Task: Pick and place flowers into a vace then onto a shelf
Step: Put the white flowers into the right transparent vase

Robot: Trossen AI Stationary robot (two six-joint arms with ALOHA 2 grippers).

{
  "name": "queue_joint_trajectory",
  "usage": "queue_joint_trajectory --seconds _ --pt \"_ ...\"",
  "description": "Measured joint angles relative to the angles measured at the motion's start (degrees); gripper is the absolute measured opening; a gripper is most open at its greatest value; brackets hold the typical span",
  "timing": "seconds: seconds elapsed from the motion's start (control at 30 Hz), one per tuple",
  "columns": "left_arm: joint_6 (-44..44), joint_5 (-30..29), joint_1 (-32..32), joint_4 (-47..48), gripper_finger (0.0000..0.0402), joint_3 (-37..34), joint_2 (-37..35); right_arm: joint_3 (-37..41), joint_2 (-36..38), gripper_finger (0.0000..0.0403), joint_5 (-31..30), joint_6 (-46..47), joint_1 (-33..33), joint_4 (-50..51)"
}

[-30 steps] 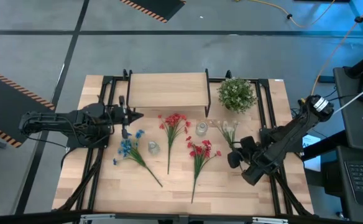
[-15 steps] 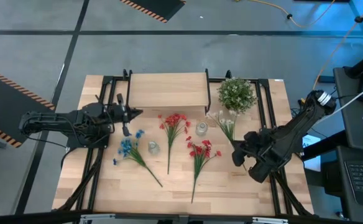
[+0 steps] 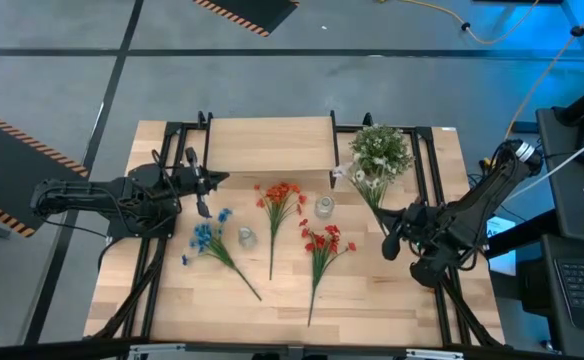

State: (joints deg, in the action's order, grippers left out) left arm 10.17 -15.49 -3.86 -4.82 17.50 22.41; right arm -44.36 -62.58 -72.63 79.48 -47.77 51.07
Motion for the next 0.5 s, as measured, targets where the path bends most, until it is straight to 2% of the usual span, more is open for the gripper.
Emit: queue_joint_trajectory --seconds 0.27,0.5 --pt "0.1 0.0 0.0 -0.2 0.0004 0.0 0.0 0.0 1.0 0.0 -1.3 -16.8 0.0 -9.4" --pt "0.1 0.0 0.0 -1.4 0.0004 0.0 0.0 0.0 1.0 0.0 6.1 -30.0 2.0 -20.9"
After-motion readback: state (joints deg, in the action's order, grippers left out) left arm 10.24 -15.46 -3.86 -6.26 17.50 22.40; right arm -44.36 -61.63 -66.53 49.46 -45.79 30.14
